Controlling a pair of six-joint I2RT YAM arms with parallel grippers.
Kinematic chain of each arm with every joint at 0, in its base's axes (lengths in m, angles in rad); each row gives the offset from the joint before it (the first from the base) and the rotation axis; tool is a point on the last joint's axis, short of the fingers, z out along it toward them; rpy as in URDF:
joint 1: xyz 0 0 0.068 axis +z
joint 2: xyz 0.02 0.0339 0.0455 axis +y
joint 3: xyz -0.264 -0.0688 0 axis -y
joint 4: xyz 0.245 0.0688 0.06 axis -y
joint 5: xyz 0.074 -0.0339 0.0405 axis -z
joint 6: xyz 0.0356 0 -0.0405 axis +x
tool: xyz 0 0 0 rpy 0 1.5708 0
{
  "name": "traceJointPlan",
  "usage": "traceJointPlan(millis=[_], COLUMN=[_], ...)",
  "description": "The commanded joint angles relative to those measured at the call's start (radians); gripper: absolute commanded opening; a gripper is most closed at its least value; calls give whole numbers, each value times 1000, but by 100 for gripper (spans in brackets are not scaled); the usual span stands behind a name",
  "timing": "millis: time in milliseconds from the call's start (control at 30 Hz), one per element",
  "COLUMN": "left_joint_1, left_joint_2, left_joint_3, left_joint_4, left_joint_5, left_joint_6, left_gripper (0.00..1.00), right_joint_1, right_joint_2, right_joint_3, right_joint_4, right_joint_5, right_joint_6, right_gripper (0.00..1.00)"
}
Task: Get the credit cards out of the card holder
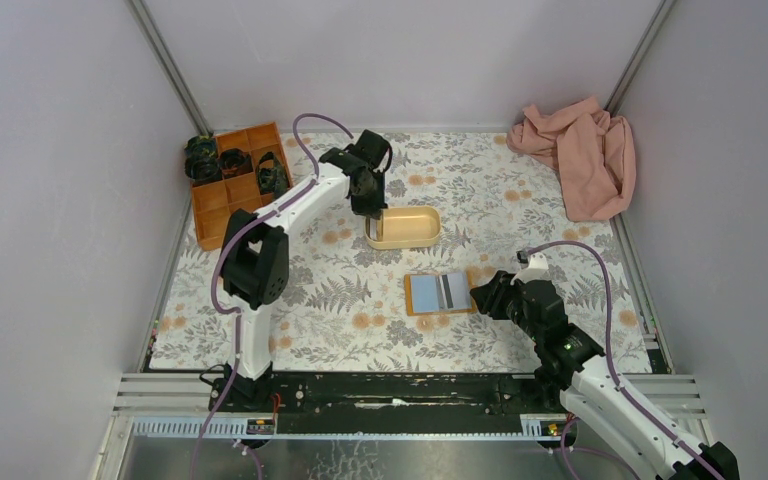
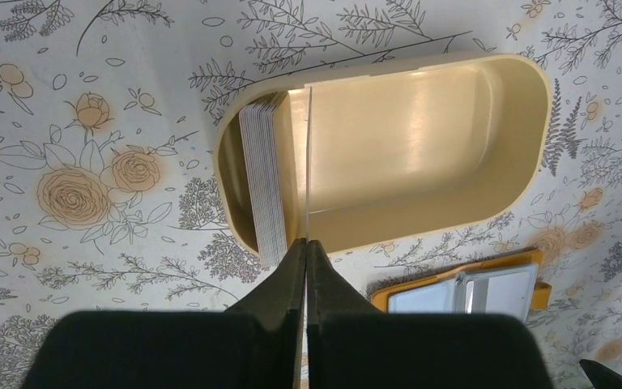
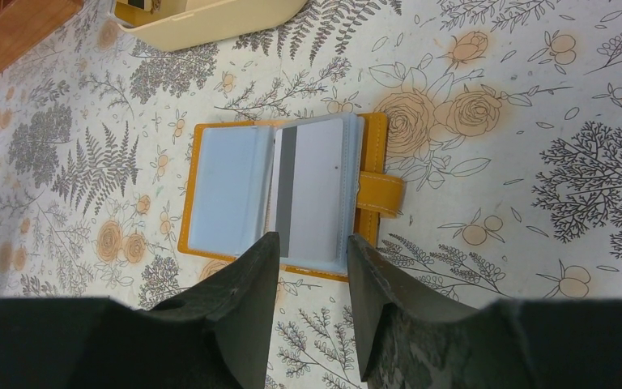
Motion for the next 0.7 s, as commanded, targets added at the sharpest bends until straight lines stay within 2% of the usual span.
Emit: traceJointPlan(millis=[0,667], left_joint_1=[6,7], left_joint_2=[6,87], left_joint_3=[34,95], left_joint_4=[-41,-104], left_joint_5=[25,37], left_joint_6=[3,30], left_gripper=[0,0], right_joint_1=[2,3], right_joint_2=[-5,0], right_joint_3=[3,-1], right_joint_4=[32,40], right_joint_5=[26,21], right_joint_6=[-9,-7], right_gripper=[43,43])
